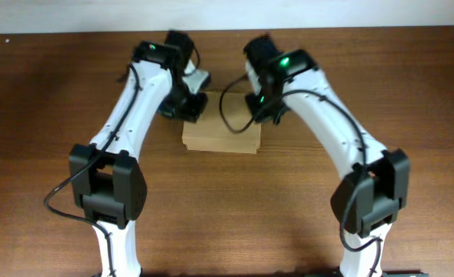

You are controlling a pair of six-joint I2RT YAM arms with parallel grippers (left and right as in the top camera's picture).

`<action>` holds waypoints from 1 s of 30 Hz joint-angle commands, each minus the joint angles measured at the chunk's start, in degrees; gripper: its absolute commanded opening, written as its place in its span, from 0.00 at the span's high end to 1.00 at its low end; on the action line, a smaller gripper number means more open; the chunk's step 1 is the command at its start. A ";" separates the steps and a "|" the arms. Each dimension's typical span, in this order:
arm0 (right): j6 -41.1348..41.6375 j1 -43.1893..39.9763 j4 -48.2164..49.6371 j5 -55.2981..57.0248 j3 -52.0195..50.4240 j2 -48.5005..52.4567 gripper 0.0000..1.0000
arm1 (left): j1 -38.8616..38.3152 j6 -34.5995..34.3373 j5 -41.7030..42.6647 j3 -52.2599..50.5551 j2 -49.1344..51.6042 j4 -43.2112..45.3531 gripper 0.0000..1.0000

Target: Pack container

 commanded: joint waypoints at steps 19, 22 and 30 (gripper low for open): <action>-1.11 -20.59 -14.01 4.52 44.83 -7.30 0.45 | 12.94 1.11 -14.01 54.38 -4.13 -10.91 0.35; -1.11 -20.61 -13.99 4.52 44.83 -7.30 0.01 | 14.25 1.14 -14.01 54.38 -4.37 -10.93 0.00; -1.11 -20.59 -14.01 4.52 44.76 -7.30 0.01 | 14.53 1.14 -14.01 54.05 -4.35 -11.17 0.00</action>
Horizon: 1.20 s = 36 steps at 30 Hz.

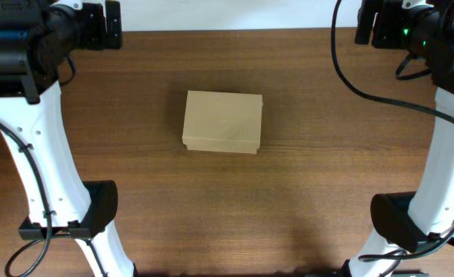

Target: Pack container

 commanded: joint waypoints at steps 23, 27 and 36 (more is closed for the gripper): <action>-0.20 -0.07 -0.15 0.31 0.22 0.09 0.01 | 0.15 0.31 -0.44 0.11 -0.46 -0.22 0.00; -0.20 -0.07 -0.15 0.33 0.22 0.09 0.01 | 0.15 0.31 -0.44 0.11 -0.46 -0.22 0.00; -0.17 -0.07 3.93 -0.59 -5.25 -7.32 0.01 | 0.15 0.31 -0.44 0.11 -0.46 -0.22 0.00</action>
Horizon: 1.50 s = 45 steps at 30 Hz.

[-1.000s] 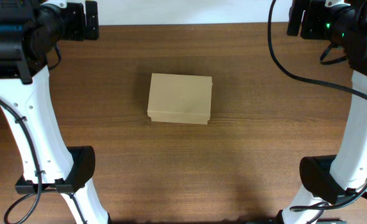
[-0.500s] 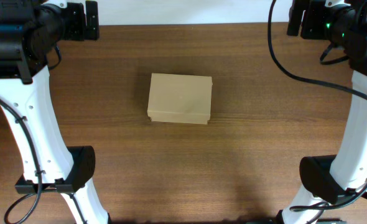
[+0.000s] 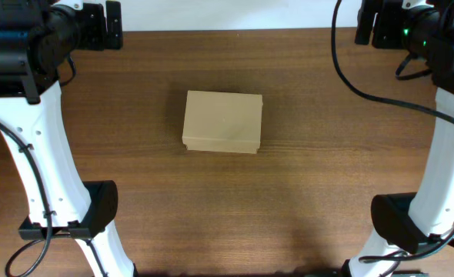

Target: Pack container

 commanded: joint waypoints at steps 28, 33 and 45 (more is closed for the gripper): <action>0.96 -3.98 53.70 -1.62 -119.64 -91.41 0.01 | 0.13 0.31 -0.42 0.11 -0.46 -0.11 0.00; 4.50 -4.24 54.25 -1.62 -128.61 -98.49 0.01 | 0.13 0.28 -0.42 0.11 -0.46 -0.11 0.00; 6.34 -4.24 54.42 -1.62 -140.41 -108.34 0.01 | 0.13 0.31 -0.42 0.11 -0.46 -0.11 0.00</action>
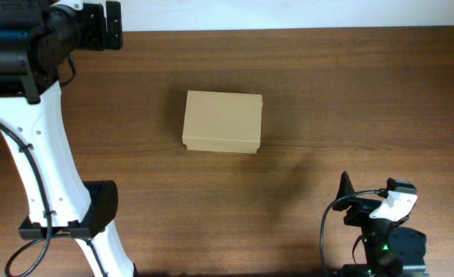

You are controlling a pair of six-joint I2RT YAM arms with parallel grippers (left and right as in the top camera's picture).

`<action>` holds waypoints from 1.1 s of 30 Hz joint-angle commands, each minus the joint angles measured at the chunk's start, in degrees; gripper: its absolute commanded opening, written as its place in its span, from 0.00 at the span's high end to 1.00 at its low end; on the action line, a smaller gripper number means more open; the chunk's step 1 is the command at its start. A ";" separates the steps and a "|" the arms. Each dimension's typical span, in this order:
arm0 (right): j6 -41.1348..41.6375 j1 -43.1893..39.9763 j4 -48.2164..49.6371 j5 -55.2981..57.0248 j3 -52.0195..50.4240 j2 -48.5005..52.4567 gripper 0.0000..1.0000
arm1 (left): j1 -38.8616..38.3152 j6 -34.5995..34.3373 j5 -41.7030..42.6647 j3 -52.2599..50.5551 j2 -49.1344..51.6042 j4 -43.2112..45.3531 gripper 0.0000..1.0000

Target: Pack container

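A closed tan cardboard box (222, 121) lies flat on the wooden table (335, 108), a little left of centre, with nothing touching it. My left arm is held high at the far left corner, its gripper (110, 25) well away from the box; the jaws cannot be made out. My right arm is folded low at the near right edge, and its gripper (347, 198) sits far from the box, its state unreadable from above.
The left arm's white links (42, 154) and base (73, 215) stand along the left side. The right arm's base (388, 250) is at the near right edge. A pale wall strip (235, 14) borders the table's far edge.
The right arm was held high at the far right corner and is now folded low at the near right edge. The left arm and the box are unchanged.
Both grippers were first at the far side of the box, one at each far corner. Then both arms were up at the table's far corners, the closed box alone in the middle, and stayed so. Now only the right arm is down.
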 commanded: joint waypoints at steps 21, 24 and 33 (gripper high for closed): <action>0.85 -0.52 0.50 -0.09 -9.33 -1.16 0.01 | 0.13 0.28 -0.39 0.11 -0.46 -0.07 0.00; 0.85 -0.52 0.81 -0.09 -9.75 -1.16 0.01 | 0.13 0.31 -0.39 0.11 -0.46 -0.07 0.00; 0.85 -0.52 0.85 -0.09 -9.75 -1.16 0.01 | 0.13 0.31 -0.39 0.11 -0.46 -0.04 0.00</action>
